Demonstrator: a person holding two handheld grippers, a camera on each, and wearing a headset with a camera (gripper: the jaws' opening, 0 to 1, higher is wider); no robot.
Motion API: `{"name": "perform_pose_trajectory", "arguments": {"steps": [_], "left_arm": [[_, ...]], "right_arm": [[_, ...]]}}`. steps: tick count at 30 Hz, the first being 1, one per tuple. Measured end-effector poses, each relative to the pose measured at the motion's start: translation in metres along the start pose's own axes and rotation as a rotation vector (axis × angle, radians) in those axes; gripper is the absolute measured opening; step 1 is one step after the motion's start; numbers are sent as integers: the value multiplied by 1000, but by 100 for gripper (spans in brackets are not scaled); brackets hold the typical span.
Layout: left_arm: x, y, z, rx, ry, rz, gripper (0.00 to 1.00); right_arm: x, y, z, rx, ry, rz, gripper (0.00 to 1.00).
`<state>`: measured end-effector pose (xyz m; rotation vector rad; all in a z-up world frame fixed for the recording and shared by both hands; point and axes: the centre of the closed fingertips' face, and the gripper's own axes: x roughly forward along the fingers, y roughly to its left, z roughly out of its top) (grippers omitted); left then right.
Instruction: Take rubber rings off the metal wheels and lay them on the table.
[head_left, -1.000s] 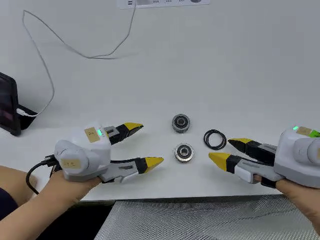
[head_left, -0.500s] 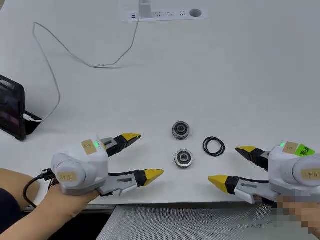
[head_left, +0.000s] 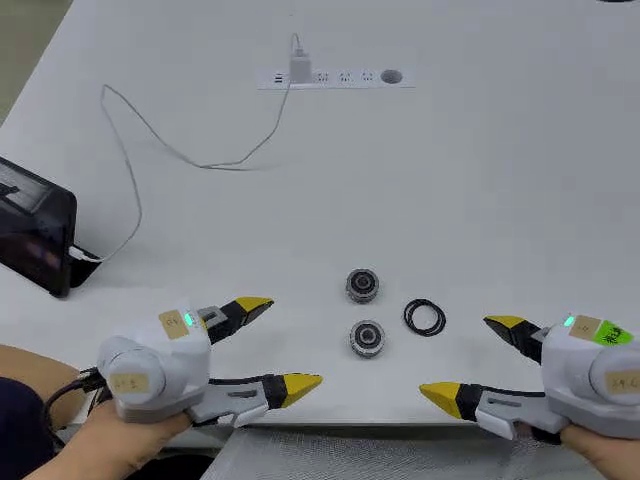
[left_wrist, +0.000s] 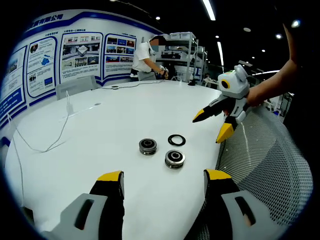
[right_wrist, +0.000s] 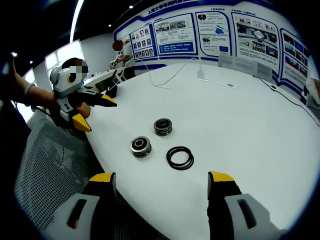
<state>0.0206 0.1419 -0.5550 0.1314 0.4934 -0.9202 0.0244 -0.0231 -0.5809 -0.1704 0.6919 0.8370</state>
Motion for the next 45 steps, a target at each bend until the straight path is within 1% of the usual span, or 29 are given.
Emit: {"name": "perform_pose_trajectory", "arguments": {"steps": [3, 5, 9, 11, 13, 14, 18, 22, 28, 31, 40, 45], "left_arm": [[-2, -1, 1, -12, -2, 8, 68], [-3, -2, 0, -23, -2, 15, 70], [-5, -4, -2, -27, 1, 17, 73], [-6, -4, -2, -23, 1, 19, 74], [-6, -3, -3, -31, 2, 22, 75], [-7, -3, -3, -33, 3, 23, 75], [-8, -2, -3, -34, 3, 28, 77], [-9, -3, 1, -35, -8, 36, 79], [-10, -6, 1, -38, -5, 38, 80], [-9, -6, 0, -40, -5, 37, 79], [-10, -4, -1, -42, -2, 46, 79], [-10, -2, -1, -43, -1, 49, 78]], "right_arm": [[-1, 4, -1, -16, -1, 3, 78], [-1, 6, 0, -23, -10, 2, 81], [-3, 10, 1, -30, -27, 4, 85], [-3, 11, 0, -37, -22, 3, 86], [-3, 12, 1, -50, -32, 1, 89], [-3, 12, 1, -50, -29, 3, 90], [-2, 14, 1, -52, -30, 10, 92], [-2, 14, 5, -54, -46, 9, 96], [-3, 13, 6, -59, -48, 8, 97], [-4, 13, 4, -57, -39, 10, 97], [-4, 11, 3, -51, -31, 8, 96], [-3, 11, 5, -49, -36, 5, 95]]}}
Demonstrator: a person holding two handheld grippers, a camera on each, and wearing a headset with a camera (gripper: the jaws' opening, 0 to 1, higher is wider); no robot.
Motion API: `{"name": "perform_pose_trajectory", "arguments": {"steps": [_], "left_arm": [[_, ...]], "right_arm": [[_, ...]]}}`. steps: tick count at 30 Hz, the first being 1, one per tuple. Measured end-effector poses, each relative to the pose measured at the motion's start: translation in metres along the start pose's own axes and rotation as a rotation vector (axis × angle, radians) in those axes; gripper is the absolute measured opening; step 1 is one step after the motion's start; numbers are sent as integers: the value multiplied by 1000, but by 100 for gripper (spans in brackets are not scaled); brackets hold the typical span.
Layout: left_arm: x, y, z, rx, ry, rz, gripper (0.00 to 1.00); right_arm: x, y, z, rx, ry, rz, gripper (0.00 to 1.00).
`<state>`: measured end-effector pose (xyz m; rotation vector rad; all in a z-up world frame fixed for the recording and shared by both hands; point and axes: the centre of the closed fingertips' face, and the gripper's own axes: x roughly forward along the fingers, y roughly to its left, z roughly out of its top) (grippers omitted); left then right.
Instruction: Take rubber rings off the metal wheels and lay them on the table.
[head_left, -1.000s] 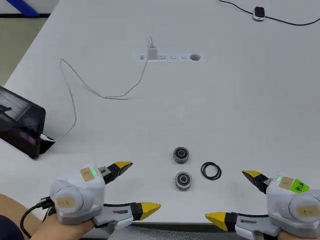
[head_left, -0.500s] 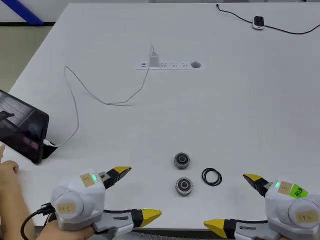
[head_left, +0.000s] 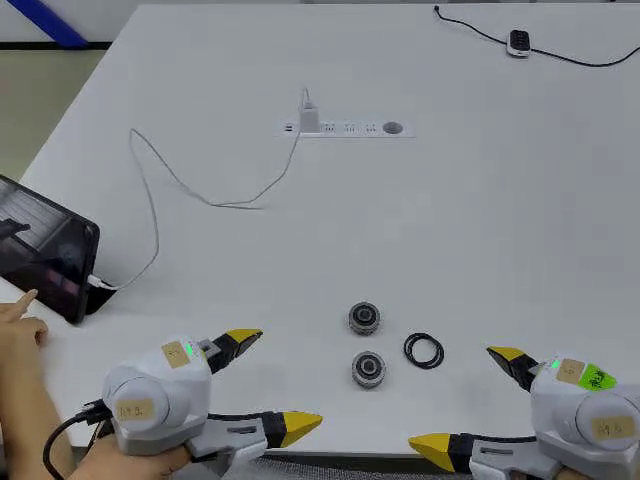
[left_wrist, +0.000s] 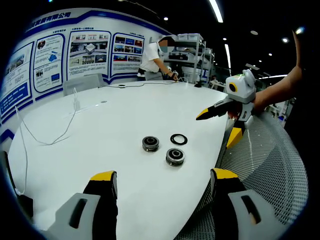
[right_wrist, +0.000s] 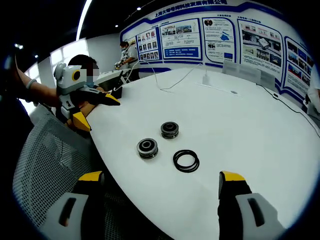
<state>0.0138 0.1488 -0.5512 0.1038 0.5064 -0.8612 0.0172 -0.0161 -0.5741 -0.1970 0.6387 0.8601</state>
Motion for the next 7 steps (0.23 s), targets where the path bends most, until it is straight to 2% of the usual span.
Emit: {"name": "perform_pose_trajectory", "arguments": {"steps": [7], "left_arm": [[0, 2, 0, 2, 4, -1, 78]], "right_arm": [[1, 0, 0, 6, 3, -1, 95]]}}
